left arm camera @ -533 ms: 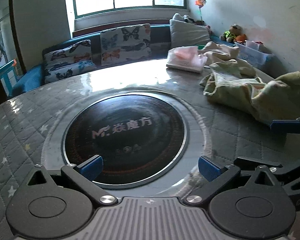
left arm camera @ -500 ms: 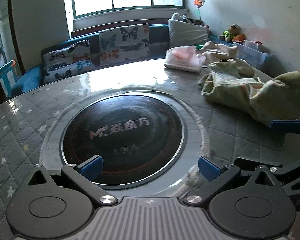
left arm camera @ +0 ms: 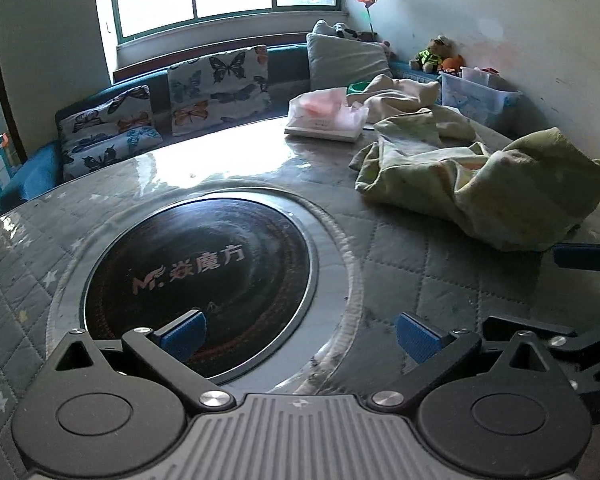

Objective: Fold clothes
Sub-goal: 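Move both grippers toward the crumpled floral shirt on the table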

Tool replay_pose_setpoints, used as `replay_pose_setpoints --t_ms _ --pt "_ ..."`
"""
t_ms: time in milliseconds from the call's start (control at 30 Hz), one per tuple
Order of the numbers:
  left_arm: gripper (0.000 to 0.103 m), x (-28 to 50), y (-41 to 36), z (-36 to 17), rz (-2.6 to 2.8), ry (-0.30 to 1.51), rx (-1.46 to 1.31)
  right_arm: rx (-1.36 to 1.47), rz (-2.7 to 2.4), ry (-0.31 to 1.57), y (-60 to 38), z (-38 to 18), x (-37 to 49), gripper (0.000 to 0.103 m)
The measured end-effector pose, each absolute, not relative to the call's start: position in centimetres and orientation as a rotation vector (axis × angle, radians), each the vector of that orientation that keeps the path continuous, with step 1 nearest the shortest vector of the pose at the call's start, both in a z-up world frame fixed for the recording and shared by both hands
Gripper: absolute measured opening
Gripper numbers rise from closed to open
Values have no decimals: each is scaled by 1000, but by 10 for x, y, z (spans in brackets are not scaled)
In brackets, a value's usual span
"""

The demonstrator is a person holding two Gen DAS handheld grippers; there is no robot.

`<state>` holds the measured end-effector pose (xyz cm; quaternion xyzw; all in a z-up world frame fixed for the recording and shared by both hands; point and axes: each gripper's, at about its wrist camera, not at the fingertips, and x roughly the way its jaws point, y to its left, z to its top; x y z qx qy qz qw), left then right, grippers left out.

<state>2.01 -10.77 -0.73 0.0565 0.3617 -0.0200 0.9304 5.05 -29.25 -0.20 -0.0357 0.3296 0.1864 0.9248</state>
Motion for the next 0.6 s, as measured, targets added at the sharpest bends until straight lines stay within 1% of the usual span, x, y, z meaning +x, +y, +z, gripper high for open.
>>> replay_pose_setpoints --t_ms 100,167,600 --pt "103 23 -119 -8 -42 740 117 -69 366 673 -301 -1 51 103" --pt "103 20 -108 5 -87 749 116 -62 354 674 -309 0 50 103" --pt "103 26 -123 13 -130 755 126 -48 297 659 -347 9 66 103"
